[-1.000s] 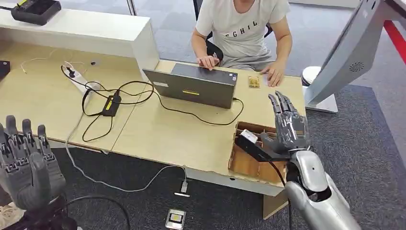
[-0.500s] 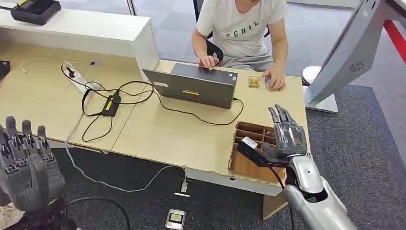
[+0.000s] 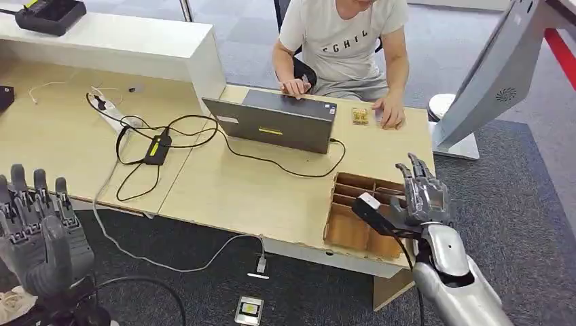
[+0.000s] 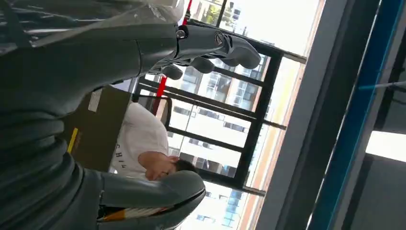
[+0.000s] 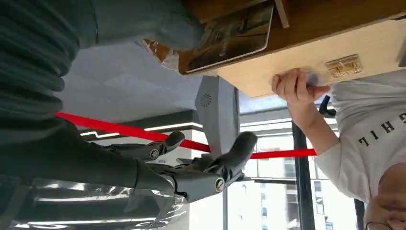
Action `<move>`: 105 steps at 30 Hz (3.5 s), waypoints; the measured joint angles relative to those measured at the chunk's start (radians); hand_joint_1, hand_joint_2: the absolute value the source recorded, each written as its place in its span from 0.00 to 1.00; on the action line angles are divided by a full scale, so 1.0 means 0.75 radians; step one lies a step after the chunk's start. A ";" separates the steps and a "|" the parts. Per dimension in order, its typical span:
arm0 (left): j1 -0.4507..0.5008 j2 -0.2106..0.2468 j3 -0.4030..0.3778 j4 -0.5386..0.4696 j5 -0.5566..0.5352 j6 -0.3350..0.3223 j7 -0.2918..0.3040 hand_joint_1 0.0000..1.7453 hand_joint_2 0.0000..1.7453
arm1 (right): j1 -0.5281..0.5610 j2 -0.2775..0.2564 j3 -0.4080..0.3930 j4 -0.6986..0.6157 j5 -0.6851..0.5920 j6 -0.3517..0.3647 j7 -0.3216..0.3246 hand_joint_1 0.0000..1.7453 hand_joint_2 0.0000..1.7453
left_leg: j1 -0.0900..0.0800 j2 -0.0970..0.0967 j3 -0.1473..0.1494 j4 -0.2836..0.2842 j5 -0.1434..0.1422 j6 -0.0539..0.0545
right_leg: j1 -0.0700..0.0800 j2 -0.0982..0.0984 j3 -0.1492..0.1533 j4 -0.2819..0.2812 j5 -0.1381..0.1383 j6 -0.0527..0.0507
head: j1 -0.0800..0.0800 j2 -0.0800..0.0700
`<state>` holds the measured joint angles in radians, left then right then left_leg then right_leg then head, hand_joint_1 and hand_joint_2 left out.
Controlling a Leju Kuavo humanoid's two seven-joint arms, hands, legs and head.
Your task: Pass the card to the sensor for recognition and then transmit it.
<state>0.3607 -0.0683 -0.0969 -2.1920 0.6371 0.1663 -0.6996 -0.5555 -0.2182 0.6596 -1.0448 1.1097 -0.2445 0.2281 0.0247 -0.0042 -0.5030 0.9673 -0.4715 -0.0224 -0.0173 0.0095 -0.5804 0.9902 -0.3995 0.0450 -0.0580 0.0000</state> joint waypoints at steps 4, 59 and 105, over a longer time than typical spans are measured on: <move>-0.011 0.000 0.000 0.017 0.005 -0.001 0.000 0.00 1.00 | 0.006 0.000 -0.008 0.020 0.004 -0.002 -0.001 0.38 1.00 | 0.000 0.000 0.000 0.000 0.000 0.000 | 0.000 0.000 0.000 0.000 0.000 0.000 | 0.000 0.000; 0.007 -0.043 0.017 0.033 -0.035 -0.011 0.000 0.00 1.00 | -0.022 0.129 0.018 0.127 0.049 0.018 -0.083 1.00 1.00 | 0.000 0.000 -0.001 0.000 0.000 0.000 | 0.000 0.000 0.001 0.000 0.000 0.000 | 0.000 0.000; 0.038 -0.154 0.067 -0.010 -0.098 0.039 0.000 0.00 1.00 | -0.488 0.348 0.049 0.282 0.133 -0.082 -0.039 1.00 1.00 | 0.001 0.000 -0.001 0.000 0.001 0.000 | 0.000 -0.001 0.001 0.001 0.000 0.000 | 0.001 0.000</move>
<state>0.3892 -0.1839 -0.0469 -2.1996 0.5634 0.1957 -0.6996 -0.9216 0.0432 0.6966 -0.8334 1.2093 -0.3063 0.1992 0.0251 -0.0043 -0.5036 0.9672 -0.4708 -0.0227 -0.0171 0.0089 -0.5798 0.9912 -0.3991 0.0446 -0.0576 0.0000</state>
